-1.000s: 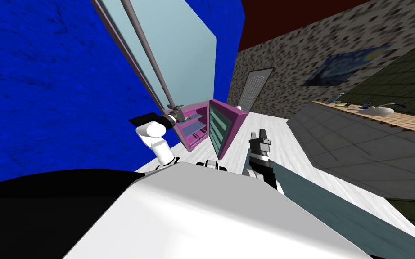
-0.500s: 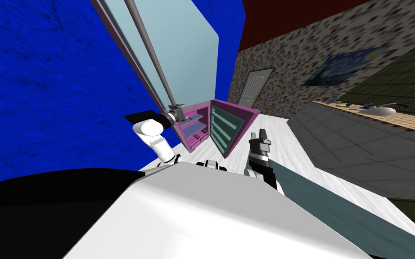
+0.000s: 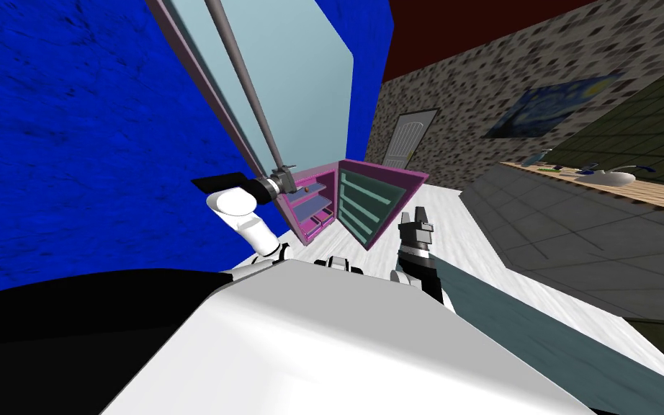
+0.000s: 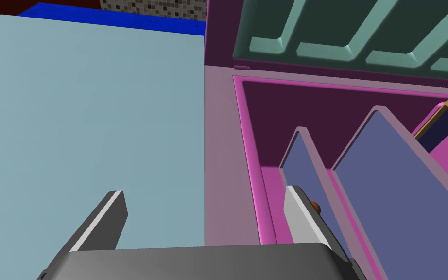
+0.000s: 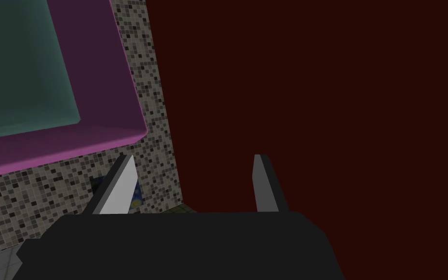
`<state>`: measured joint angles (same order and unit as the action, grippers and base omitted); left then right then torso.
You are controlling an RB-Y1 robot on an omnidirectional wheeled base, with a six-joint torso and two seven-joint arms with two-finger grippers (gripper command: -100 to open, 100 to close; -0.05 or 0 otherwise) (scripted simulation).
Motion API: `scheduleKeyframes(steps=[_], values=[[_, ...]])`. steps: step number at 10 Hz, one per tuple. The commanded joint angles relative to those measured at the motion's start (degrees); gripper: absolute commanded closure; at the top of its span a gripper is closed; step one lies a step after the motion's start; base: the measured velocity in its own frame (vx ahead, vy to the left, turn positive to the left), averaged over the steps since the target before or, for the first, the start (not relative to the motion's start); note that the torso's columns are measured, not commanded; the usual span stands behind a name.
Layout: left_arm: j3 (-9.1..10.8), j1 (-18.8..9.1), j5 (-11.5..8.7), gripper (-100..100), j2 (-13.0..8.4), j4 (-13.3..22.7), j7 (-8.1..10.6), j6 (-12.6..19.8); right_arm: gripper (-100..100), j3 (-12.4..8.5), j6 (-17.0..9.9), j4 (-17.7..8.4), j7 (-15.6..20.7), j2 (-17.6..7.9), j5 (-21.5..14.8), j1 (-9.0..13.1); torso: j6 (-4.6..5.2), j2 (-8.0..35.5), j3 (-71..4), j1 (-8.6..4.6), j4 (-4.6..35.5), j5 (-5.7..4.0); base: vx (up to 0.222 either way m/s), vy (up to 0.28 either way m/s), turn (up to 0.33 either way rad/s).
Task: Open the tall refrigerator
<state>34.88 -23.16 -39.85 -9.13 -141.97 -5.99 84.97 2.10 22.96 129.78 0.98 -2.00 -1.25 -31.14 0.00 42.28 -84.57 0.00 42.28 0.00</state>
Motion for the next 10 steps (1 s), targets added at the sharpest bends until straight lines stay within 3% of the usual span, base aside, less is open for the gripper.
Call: scheduleKeyframes(steps=[1,10], values=[[1.01,-1.96,-1.44,-100,-0.97,0.19,0.56,3.00,0,0.00,0.00,0.00,0.00,0.00,0.00,0.00,0.00,0.01,0.00,0.03,0.00,0.01,0.029,0.075,-0.013],[5.91,-10.34,-8.28,-100,-5.78,0.02,2.61,15.41,0,0.00,0.00,0.00,0.00,0.00,0.00,0.00,-0.11,-0.02,-0.08,0.20,0.10,0.03,0.031,0.084,-0.019]])
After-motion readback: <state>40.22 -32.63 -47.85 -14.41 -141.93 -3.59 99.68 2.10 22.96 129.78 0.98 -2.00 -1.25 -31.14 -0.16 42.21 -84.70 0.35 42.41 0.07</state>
